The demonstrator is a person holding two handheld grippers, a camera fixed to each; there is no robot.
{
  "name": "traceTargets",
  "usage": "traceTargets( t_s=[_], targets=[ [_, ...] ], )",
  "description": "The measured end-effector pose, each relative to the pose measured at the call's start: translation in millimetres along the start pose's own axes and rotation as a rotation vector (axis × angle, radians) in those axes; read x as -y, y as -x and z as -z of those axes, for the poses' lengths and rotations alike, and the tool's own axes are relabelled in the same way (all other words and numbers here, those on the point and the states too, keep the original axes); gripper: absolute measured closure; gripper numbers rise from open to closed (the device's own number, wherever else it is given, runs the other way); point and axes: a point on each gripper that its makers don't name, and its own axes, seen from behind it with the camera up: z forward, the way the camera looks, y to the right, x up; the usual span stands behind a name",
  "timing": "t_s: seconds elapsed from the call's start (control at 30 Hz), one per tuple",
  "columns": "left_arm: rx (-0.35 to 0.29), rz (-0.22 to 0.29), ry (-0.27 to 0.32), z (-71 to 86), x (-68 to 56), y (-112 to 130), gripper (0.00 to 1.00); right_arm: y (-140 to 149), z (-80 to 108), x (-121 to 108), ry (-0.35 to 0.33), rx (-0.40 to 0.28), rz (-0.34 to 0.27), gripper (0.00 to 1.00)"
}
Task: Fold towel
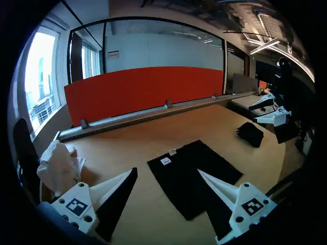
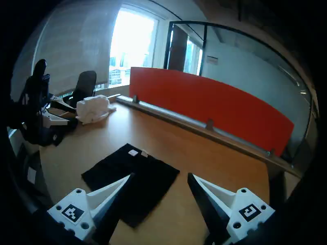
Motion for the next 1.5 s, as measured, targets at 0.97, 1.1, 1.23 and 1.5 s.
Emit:
traceTargets(
  t_s=[0.97,1.1,1.23,1.5],
  targets=[
    [0.166,-0.041,0.083,-37.0,-39.3,101,0.03,107,-49.4,34,-0.057,0.131,0.021,0.02],
    [0.193,-0.057,0.096,-44.6,-44.4,117,0.02,124,-56.9,42,-0.077,0.159,0.031,0.02],
    [0.219,-0.076,0.109,-51.6,-49.2,131,0.03,138,-61.8,49,-0.094,0.182,0.035,0.02],
    [0.270,-0.099,0.139,-62.4,-59.0,158,0.03,163,-68.1,58,-0.116,0.225,0.037,0.02]
  ],
)
